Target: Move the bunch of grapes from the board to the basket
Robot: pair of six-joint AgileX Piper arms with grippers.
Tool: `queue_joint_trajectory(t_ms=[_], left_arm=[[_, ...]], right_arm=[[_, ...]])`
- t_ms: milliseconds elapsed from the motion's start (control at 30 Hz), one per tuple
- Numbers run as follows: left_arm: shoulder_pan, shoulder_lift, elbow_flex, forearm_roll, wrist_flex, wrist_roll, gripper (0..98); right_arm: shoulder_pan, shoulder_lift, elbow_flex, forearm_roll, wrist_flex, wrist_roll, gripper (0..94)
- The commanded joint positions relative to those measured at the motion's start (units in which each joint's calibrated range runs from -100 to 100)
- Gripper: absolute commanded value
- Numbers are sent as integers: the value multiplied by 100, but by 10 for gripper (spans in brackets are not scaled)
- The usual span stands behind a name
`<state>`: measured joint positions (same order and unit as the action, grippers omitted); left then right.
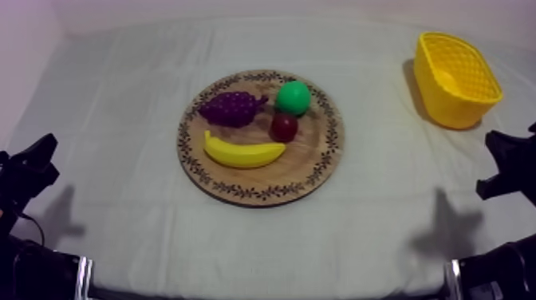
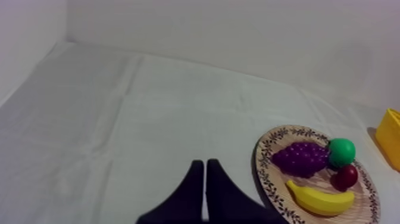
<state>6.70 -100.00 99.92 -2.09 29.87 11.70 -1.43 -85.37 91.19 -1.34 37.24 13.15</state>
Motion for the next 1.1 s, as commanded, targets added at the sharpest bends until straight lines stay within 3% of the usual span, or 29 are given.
queue_joint_trajectory(t_ms=[0,567,1067], left_arm=[[0,0,-3,2,-4,0,1],[0,0,-3,2,-4,0,1],[0,0,-3,2,-4,0,1]], right_arm=[[-52,583,-658,54,72,64,4],[-867,4271,-5615,147,2171,607,4],[-1570,6705,-8428,-42,3620,1217,5]])
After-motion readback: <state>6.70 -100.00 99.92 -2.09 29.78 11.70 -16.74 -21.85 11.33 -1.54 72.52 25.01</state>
